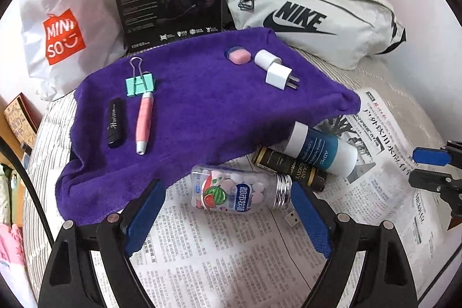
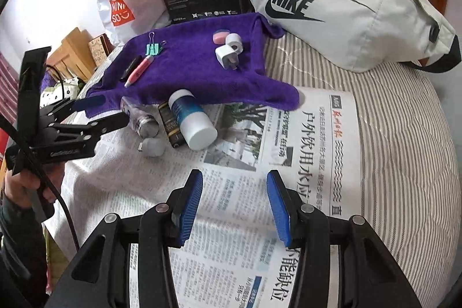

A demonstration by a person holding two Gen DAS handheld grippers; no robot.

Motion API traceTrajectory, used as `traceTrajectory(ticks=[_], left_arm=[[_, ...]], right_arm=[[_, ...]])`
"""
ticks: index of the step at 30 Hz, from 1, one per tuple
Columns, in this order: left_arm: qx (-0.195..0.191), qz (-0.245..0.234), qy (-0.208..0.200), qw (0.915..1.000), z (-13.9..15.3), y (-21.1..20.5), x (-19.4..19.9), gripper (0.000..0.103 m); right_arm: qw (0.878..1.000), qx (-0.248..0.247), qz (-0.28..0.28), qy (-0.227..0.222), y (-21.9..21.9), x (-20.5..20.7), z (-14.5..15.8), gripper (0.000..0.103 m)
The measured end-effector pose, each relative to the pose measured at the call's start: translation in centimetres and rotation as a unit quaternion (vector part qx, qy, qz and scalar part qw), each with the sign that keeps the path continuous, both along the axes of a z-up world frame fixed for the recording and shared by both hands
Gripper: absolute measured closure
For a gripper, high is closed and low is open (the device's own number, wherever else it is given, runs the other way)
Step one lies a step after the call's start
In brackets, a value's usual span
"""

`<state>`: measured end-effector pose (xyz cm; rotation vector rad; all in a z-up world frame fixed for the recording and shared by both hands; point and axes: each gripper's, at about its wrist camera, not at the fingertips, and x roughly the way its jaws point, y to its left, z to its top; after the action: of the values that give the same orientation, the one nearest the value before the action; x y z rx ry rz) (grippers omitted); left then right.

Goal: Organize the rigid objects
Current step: 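Grasp the watermelon candy bottle with left tool while right tool grasps the blue-white tub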

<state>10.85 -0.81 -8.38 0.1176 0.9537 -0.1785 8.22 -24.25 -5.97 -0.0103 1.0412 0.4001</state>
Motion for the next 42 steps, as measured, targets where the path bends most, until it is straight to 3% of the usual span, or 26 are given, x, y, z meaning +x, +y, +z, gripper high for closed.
traceTrajectory(ticks=[18,23,25,27,35,42], left_arm=[[0.031,-0.023,0.038,0.9985,-3.1,-1.5,1.6,0.015],[0.009,-0.018,0.041,0.9989,-3.1,-1.1,1.9,0.015],[-0.007,-0.015,0.044,0.9989,-3.1,-0.9,2.1,0.022],[-0.013,-0.012,0.044,0.9989,-3.1,-0.8,2.0,0.022],[-0.004,-0.001,0.044,0.999,-2.6,0.8,1.0,0.023],[-0.014,0.019,0.049,0.9985,-2.3,2.6,0.0,0.023]], right_arm=[[1.0,0.0,0.018,0.02,1.1,0.3,-1.7,0.057],[0.999,-0.005,0.027,0.02,1.7,0.6,-1.8,0.057],[0.999,-0.006,0.029,0.023,1.8,0.7,-1.9,0.057],[0.999,-0.007,0.028,0.026,1.9,0.8,-2.1,0.057],[0.999,-0.006,0.042,0.015,3.0,1.9,-1.5,0.057],[0.996,-0.008,0.089,0.001,6.2,5.0,-1.2,0.057]])
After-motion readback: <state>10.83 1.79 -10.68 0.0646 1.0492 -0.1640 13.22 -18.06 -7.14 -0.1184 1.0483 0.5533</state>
